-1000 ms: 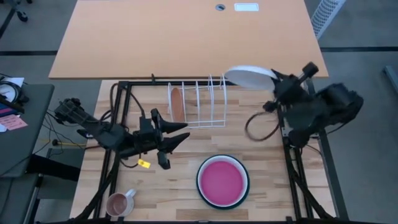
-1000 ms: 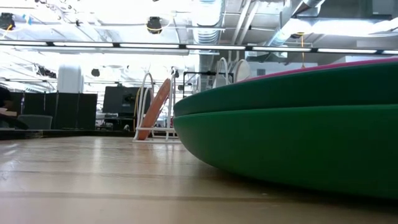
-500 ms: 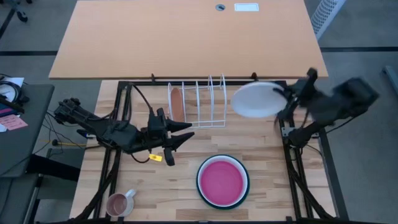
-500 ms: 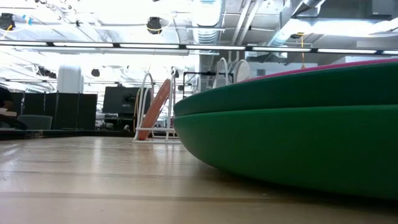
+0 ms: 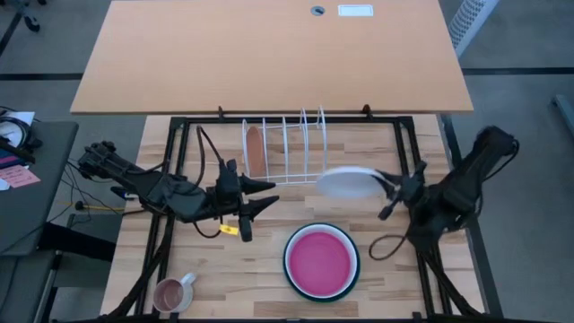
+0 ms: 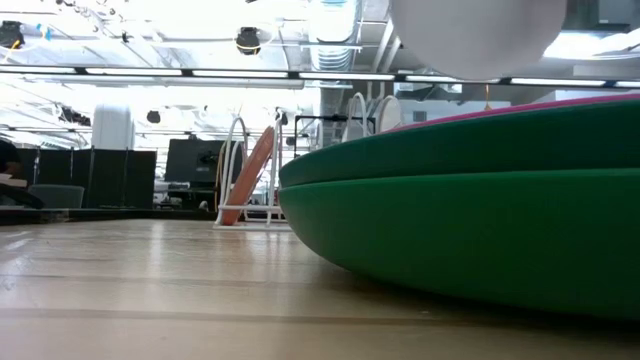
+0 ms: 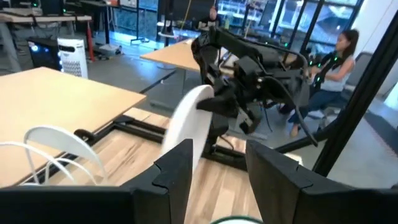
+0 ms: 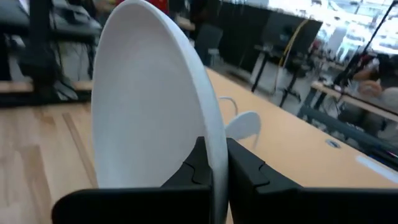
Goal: Sort dishes
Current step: Put the small white plate in the dish rack
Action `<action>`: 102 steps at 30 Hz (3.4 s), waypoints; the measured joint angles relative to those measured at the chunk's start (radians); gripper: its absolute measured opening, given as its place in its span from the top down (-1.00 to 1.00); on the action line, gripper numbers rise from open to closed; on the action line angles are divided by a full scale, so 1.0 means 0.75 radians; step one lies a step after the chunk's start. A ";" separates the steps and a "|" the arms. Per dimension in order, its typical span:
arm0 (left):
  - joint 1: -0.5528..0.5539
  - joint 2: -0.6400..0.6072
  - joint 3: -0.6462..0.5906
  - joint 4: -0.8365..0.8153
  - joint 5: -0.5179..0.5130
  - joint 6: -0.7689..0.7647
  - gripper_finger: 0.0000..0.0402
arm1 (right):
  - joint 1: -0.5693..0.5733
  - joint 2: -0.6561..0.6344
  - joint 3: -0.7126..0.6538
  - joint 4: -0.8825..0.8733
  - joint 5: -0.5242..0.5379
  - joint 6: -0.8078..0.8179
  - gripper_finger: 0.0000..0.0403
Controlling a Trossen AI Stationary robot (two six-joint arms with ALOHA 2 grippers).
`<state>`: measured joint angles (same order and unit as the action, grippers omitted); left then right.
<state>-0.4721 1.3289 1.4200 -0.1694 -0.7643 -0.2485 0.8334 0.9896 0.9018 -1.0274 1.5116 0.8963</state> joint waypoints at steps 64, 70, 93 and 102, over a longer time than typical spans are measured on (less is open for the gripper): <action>0.224 0.586 -0.001 0.506 -0.210 0.685 0.20 | 0.088 0.061 -0.152 0.374 0.080 -0.124 0.85; 0.251 0.586 -0.001 0.507 -0.167 0.654 0.55 | 0.088 0.061 -0.152 0.375 0.084 -0.123 0.84; 0.274 0.532 0.000 0.629 -0.345 1.110 0.99 | 0.090 0.062 -0.152 0.377 0.067 -0.124 0.45; 0.269 0.379 0.000 0.622 -0.307 1.759 1.00 | 0.089 0.058 -0.152 0.373 0.083 -0.125 0.33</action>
<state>-0.2707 1.6134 1.4200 0.2971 -0.9946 1.0709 0.9005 1.0334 0.7879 -0.7475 1.5742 0.8028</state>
